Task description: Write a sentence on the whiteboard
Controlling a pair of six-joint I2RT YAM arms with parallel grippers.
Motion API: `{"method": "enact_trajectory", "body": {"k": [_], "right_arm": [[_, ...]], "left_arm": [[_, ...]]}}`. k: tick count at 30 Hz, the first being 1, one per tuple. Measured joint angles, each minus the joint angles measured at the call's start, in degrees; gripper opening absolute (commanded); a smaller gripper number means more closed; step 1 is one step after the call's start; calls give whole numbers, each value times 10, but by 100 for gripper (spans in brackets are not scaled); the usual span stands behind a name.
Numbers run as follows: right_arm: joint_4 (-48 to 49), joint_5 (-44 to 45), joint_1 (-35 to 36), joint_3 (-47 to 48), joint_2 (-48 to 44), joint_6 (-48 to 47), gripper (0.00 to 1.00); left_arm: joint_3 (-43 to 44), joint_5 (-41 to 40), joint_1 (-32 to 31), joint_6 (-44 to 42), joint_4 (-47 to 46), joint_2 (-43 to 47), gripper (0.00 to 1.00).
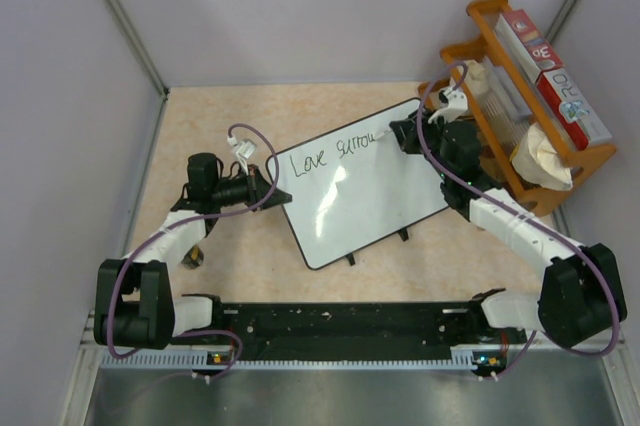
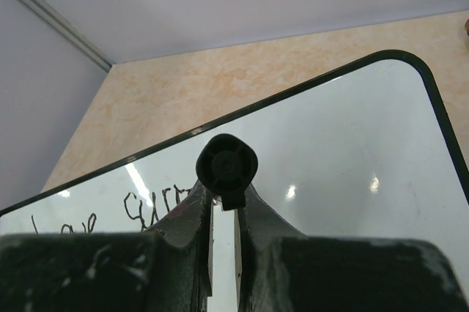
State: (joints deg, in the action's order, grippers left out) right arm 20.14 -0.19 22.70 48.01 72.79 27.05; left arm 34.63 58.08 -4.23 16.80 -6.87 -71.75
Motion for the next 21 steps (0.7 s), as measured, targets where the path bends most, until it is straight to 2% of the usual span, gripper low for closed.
{"method": "enact_trajectory", "body": {"k": [21], "right_arm": [[-11,8,0,-3,-37,0,0]], "left_arm": [[1,2,-3,-2,-5,0,0]]}}
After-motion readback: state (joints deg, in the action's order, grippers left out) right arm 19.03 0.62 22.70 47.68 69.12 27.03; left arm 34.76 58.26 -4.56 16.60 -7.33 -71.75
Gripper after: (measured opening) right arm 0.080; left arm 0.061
